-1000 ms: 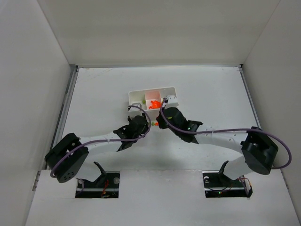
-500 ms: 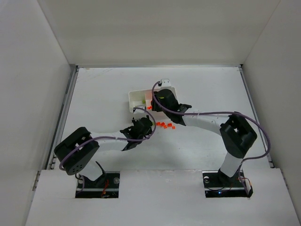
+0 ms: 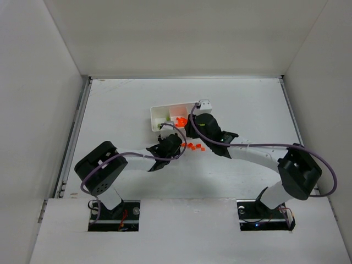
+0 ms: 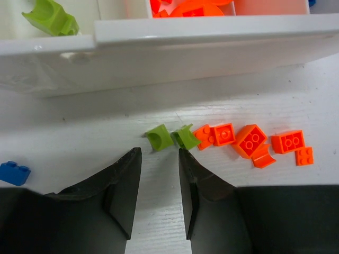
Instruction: Sort the legos into containers by color
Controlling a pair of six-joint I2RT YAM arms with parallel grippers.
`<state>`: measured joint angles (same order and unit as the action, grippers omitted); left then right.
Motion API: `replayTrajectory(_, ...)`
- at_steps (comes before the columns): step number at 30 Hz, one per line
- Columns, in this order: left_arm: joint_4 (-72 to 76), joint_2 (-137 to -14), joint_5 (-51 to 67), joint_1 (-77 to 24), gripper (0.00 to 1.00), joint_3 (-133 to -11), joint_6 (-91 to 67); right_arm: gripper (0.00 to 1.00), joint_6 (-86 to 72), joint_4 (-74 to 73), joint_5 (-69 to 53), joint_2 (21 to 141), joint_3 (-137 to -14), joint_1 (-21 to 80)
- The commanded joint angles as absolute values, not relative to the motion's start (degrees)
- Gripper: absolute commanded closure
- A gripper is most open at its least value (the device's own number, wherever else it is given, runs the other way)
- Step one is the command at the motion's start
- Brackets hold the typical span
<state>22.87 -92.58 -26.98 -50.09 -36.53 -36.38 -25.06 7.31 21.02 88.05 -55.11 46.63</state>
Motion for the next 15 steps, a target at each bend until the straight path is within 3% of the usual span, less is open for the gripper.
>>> replayTrajectory(1,22.8,-92.7,-27.2,-49.2,0.68,-38.8,-35.5,0.57,-26.6,10.1,22.1,84.7,-52.4,47.5)
replayTrajectory(10,23.0,-96.5,-27.9,-48.6,0.68,-40.6,-34.5,0.57,-28.4,11.5,22.1,80.9,-46.8,47.9)
replayTrajectory(15,22.5,-96.2,-28.6,-48.5,0.81,-40.7,-33.8,0.57,-28.8,12.1,22.2,80.1,-44.7,48.4)
